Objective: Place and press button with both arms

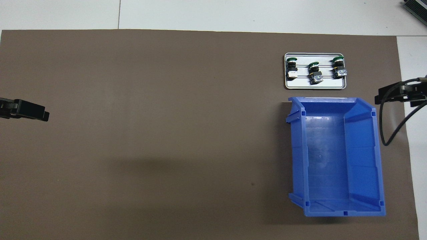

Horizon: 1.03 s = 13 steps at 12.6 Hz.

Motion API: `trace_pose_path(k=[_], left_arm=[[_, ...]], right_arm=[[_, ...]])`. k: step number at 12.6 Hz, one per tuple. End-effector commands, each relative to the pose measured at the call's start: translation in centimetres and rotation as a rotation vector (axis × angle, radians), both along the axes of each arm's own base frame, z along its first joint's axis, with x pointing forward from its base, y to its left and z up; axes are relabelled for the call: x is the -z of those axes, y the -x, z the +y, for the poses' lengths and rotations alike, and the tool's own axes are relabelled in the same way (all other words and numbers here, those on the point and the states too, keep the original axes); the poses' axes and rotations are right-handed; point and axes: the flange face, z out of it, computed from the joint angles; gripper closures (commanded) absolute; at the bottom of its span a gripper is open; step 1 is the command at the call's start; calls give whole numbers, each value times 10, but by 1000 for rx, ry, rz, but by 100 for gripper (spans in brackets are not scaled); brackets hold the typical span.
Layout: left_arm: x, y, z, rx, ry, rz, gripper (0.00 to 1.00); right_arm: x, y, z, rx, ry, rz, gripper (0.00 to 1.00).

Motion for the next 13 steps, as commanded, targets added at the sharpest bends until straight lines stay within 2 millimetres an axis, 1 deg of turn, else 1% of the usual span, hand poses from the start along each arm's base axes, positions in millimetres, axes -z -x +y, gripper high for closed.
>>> trace_pose_path(k=[1,4,6,7,8,9,10,13], left_arm=[[0,7,3,-1,-17,-8,0],[0,7,2,1,-17,-8,0],[0,7,3,-1,-17,-8,0],[0,7,3,-1,-17,-8,0],[0,7,3,-1,-17,-8,0],[0,7,3,-1,-17,-8,0],[0,7,3,-1,-17,-8,0],[0,7,3,-1,-17,-8,0]], right_arm=[[0,7,2,18,-8,4,3],[3,5,2,15,-6,8,4],[15,1,4,12,-2,25,19],[26,-7,8,4,4,37,19],[34,-14,6,2,18,23,19],[50,-26,5,-3,37,20,25],[68,-40,3,-5,49,7,27],[122,-77,2,-11,58,-52,27]])
